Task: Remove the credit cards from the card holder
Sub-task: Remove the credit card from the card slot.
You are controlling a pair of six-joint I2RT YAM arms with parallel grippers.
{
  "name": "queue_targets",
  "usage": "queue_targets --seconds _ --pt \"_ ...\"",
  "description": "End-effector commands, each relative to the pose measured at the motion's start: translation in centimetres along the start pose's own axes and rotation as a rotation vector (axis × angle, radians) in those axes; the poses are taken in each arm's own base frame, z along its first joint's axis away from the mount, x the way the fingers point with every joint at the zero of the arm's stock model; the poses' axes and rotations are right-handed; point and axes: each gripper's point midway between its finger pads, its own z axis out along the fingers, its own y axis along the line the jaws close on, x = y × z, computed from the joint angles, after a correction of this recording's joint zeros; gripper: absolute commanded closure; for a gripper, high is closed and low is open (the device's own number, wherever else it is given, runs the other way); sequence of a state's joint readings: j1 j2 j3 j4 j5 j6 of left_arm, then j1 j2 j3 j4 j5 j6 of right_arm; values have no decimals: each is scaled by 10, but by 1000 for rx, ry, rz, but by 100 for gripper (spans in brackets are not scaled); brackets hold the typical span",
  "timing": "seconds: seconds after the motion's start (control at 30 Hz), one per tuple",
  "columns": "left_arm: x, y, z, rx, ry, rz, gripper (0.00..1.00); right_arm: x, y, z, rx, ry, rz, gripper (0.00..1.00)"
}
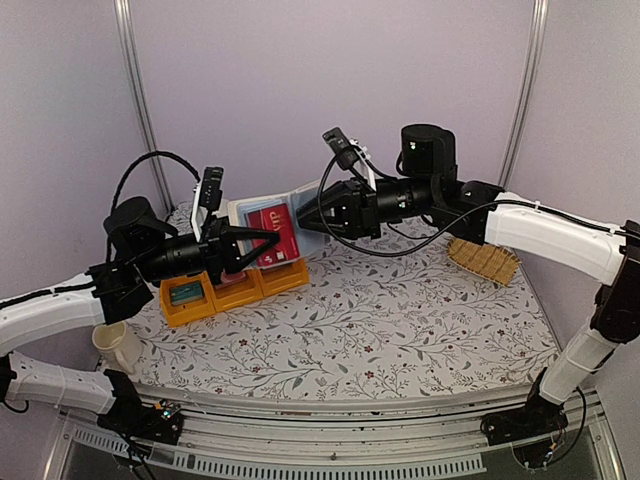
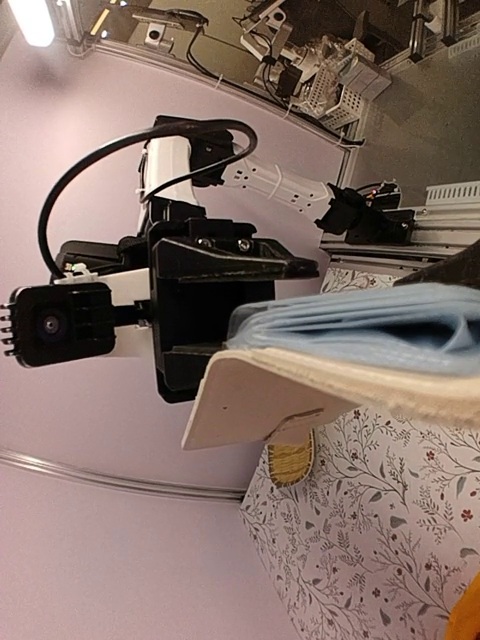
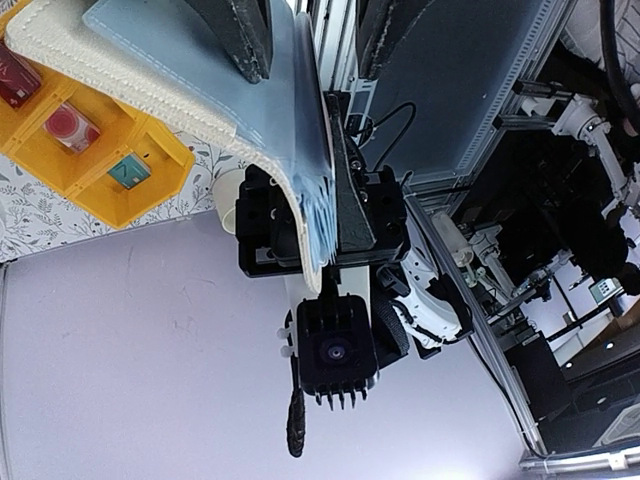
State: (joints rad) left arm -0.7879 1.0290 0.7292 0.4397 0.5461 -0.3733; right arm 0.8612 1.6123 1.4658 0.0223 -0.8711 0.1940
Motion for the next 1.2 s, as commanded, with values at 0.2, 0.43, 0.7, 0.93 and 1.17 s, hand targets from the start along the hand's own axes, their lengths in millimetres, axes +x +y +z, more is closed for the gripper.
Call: queue_targets --seconds 0.2,0.43,0.7,0.93,1.17 --pt "-13 -11 -2 31 -54 44 100 12 12 12 -89 41 -19 77" --pt "-12 -7 -3 8 -55 49 100 24 20 15 -123 75 -19 77" --pt "-10 -9 -1 32 -49 41 100 26 3 25 -64 79 -7 78" --pt "-10 -10 -1 36 -55 36 100 23 9 27 -103 67 -8 88" --pt "-5 -1 1 1 -53 -18 100 22 9 24 -86 62 4 99"
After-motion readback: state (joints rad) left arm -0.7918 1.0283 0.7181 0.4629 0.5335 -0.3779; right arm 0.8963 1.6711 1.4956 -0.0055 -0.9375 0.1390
